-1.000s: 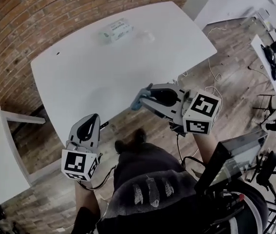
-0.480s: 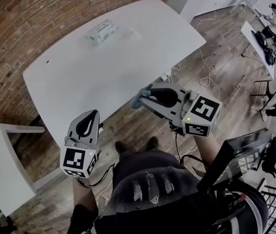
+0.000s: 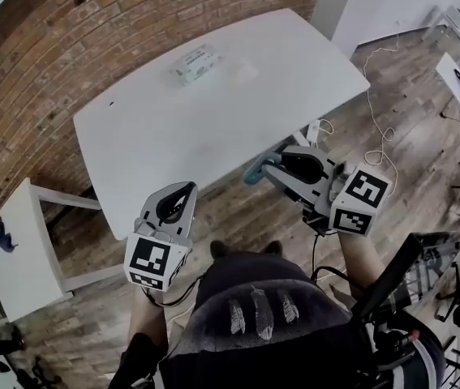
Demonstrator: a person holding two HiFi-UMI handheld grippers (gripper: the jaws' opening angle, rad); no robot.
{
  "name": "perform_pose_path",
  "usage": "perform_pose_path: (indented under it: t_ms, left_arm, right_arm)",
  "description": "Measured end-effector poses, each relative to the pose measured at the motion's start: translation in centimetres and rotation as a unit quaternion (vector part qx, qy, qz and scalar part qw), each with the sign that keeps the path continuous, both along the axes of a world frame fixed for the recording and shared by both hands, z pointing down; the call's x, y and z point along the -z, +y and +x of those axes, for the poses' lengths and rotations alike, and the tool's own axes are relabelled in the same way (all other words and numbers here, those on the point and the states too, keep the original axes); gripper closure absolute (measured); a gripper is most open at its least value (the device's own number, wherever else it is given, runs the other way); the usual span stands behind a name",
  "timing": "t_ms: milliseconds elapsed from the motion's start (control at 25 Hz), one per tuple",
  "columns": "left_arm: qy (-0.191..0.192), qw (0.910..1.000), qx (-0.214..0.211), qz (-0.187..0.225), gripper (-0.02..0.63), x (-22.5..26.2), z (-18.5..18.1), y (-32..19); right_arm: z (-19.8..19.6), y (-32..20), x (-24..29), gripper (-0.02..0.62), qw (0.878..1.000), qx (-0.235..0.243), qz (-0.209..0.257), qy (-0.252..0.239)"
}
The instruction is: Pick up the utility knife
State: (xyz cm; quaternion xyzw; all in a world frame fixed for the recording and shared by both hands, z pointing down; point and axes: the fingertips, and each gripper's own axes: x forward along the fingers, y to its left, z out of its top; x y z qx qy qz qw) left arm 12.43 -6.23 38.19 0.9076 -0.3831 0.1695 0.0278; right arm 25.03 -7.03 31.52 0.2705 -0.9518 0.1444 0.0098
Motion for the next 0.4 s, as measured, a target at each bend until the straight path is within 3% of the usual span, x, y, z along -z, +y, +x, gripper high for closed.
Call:
perform_pose_path:
  t_ms: [400]
  left_arm:
    - [-0.019,0.999,0.04,-0.009,0.611,-0.3,2.0,2.0]
  right_arm:
    - [1.7,0.1,-0.5,0.518,0.999,0.047,-0.004,-0.024]
